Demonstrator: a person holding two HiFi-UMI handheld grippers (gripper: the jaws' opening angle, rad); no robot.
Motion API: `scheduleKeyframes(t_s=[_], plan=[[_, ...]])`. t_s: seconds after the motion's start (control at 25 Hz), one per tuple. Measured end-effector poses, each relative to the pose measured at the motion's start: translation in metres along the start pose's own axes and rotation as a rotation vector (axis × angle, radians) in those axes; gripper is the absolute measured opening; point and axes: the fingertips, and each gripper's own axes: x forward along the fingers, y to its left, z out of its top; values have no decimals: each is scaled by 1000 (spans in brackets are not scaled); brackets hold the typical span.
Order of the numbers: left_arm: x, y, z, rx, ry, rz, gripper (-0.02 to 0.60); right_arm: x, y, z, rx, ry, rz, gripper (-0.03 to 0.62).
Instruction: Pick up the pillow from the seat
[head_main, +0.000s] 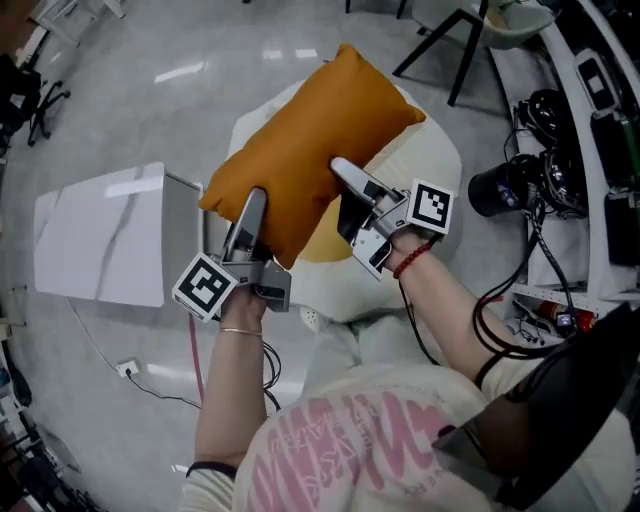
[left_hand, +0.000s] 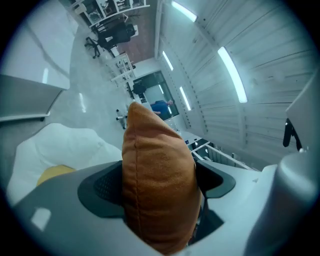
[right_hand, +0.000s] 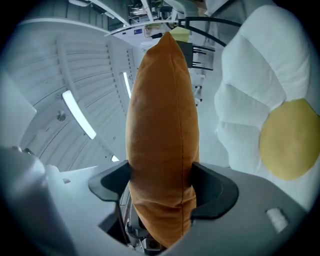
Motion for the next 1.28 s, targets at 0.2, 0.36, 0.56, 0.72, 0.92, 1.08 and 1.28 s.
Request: scheduleKeyframes(t_s=[0.2,0.36,0.56,0.72,0.92,1.08,1.28], plan=[[14,-86,46,110,-36,-127,454,19,97,18,-117,-1,127,391],[9,-144,71,198,-45,-217,454,24,162,18,-198,5,218,391],[-6,-191,86,288,-46,-302,454,20,215,6,-300,49,304,390],[-13,-232,79,329,-51,-369,453,5,258,4,-367,78,368,388],[-30,-267,62,369,-41,-437,453,-22,301,-8,-446,93,424,394],[-51,-295,57,474,-43,-500,453,-41,324,-28,-508,111,451,410],[-73,-300,44,530,38,-518,456,-58,328,-50,-576,161,459,408]])
